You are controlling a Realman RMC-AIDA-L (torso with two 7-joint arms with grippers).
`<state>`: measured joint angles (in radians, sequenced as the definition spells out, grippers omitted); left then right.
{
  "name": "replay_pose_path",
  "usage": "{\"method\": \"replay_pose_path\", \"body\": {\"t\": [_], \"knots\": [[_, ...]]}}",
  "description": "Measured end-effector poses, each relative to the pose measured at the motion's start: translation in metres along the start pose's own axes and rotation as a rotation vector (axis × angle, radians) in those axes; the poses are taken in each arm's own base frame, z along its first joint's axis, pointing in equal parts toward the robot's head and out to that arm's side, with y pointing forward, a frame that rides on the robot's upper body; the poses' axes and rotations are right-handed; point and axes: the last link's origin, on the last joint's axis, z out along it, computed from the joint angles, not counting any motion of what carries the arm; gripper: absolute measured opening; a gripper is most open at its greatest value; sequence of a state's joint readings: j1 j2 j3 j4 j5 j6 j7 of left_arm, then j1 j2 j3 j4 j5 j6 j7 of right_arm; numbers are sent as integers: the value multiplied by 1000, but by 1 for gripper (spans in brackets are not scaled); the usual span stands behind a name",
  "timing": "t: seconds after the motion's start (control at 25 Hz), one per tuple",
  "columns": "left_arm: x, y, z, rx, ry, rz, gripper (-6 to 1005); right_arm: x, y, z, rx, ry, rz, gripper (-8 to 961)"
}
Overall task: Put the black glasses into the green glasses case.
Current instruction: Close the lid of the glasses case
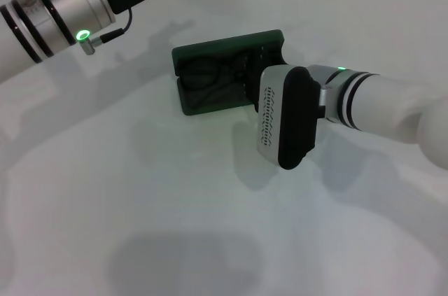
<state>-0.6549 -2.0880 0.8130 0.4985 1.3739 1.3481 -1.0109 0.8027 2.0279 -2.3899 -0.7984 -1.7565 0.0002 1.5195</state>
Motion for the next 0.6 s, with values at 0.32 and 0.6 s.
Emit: {"method": "replay_pose_path", "body": {"t": [0.32,0.6], "knots": [[0,0,0,0,0,1,888,-2,-3,-3,29,-11,49,139],[1,0,0,-3,0,4,888,-1,-10,-9,5,-28,142,83]]}}
